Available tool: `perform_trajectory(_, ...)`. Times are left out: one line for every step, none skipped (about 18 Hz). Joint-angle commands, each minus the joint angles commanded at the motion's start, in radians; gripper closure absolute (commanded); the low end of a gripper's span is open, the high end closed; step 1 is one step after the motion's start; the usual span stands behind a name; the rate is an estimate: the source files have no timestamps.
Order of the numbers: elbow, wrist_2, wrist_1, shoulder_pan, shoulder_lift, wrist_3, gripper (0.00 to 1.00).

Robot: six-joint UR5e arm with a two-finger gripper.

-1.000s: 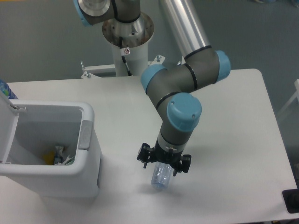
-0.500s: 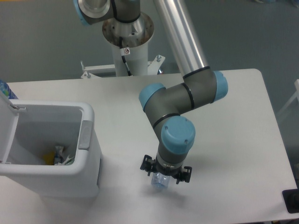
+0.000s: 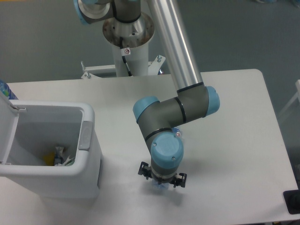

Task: Place the trash in the trash can
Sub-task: 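Rotate the gripper and grasp the water bottle by its cap end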

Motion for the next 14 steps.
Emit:
perform_trajectory(0.003,0.000,0.002,0.000,0.002,0.000,0.54)
perform_trajectory(0.003,0.002,0.002,0.000,0.003,-0.002,0.59)
perform_trajectory(0.005,0.003,0.003,0.000,0.003,-0.003,0.63)
perform_trajectory(0.005,0.008,0.003,0.000,0.003,-0.003,0.64)
perform_trajectory(0.005,0.014,0.003,0.000,0.003,-0.003,0.64)
perform_trajectory(0.005,0.015,0.003,0.000,0.003,-0.003,0.66)
perform_trajectory(0.005,0.017,0.003,0.000,0.003,-0.006,0.69)
perform_trajectory(0.005,0.017,0.003,0.000,0.005,-0.006,0.73)
perform_trajectory(0.006,0.017,0.005,0.000,0.011,-0.008,0.76)
perform_trajectory(0.011,0.014,0.003,0.000,0.023,-0.006,0.76)
perform_trajectory(0.014,0.009,0.002,0.000,0.040,-0.008,0.76)
perform_trajectory(0.014,0.002,0.002,0.000,0.060,-0.006,0.77)
perform_trajectory(0.015,-0.001,0.002,0.005,0.081,-0.005,0.78)
perform_trajectory(0.017,-0.002,0.002,0.012,0.098,-0.005,0.78)
